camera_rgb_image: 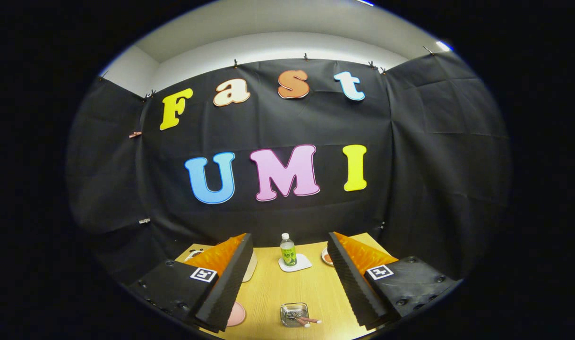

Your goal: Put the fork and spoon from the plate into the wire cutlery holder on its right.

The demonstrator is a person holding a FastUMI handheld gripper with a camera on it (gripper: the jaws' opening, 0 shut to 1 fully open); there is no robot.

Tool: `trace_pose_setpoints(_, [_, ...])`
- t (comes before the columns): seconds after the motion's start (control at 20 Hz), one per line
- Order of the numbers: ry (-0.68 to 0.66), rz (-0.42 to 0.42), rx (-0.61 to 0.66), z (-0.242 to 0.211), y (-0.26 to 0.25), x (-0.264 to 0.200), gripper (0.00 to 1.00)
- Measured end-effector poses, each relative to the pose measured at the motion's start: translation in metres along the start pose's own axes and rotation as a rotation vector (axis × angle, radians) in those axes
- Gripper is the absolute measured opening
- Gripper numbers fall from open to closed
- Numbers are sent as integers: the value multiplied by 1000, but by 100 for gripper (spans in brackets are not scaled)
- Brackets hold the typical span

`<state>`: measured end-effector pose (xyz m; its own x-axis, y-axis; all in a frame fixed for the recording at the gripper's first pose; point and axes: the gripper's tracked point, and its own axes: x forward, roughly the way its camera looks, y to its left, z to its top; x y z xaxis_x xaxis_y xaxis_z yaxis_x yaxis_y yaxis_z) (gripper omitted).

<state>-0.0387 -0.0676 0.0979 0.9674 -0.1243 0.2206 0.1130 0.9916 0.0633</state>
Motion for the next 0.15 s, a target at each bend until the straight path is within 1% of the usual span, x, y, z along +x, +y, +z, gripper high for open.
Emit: trace_pose_setpoints(0.15, [-7, 27, -1, -4, -1, -2, 99])
